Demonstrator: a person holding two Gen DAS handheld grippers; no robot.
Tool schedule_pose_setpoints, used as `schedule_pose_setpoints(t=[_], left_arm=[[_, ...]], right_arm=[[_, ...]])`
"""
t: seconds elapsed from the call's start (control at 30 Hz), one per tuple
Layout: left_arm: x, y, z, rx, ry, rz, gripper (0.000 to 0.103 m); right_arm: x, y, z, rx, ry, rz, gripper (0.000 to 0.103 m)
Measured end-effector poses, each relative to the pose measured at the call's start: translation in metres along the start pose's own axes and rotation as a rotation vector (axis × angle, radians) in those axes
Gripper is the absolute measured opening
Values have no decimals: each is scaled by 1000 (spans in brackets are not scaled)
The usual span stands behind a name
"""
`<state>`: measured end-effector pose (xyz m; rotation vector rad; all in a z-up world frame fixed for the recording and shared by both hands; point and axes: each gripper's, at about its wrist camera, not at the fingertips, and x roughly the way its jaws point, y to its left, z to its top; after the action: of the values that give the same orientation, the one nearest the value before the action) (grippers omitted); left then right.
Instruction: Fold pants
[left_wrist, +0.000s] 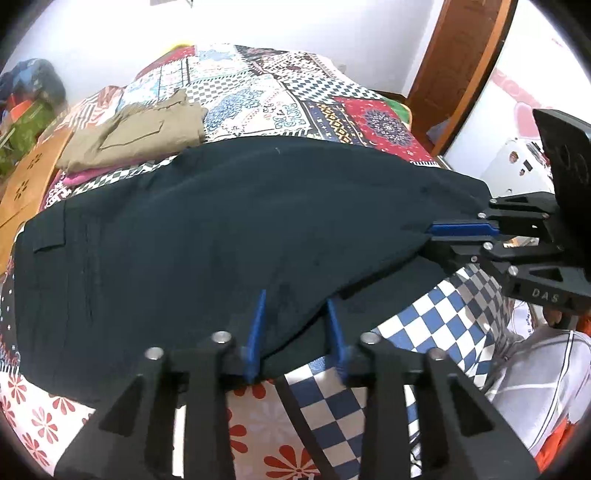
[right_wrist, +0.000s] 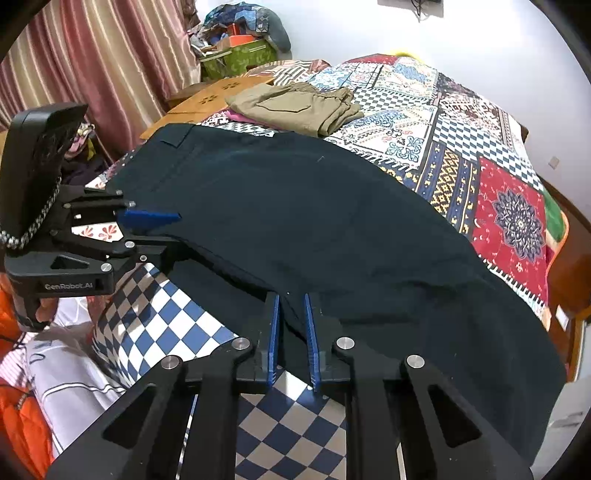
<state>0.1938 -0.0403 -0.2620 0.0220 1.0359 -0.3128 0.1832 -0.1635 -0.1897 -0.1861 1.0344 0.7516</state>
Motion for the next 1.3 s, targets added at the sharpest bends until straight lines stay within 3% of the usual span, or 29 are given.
schedule_pose_setpoints(t=[0.1,0.27,0.5,0.73,0.77,0.8,0.83,0.93,1.13,1.3], left_arm=[[0,1,0,-1,5,-13,15],[-5,3,1,1,6,-22,8],[-19,-1,-4,18,-3,-36,7],[-9,-2,-11,21,37,-53,7],[-10,1,-10,2,39,-65,8],[-10,2,-9,-5,43,-74,15],[-12,5,-7,-17,52,-89,29],[-25,12,-3,-54,20,-131,47],[-42,35,6,-104,-19,-90,47],[-37,74,11,-178,-24,24,48]], right_arm=[[-2,0,1,12,0,22,10],[-8,3,-1,20,0,55,6],[-18,11,-6,-15,1,62,6],[-27,1,2,17,-19,61,6],[-27,0,4,17,-21,53,6],[-25,-1,6,19,-20,44,7],[-23,-3,8,23,-18,39,8],[-14,-7,13,44,-8,39,11],[14,-5,6,14,78,35,15],[2,-8,7,0,80,32,15]])
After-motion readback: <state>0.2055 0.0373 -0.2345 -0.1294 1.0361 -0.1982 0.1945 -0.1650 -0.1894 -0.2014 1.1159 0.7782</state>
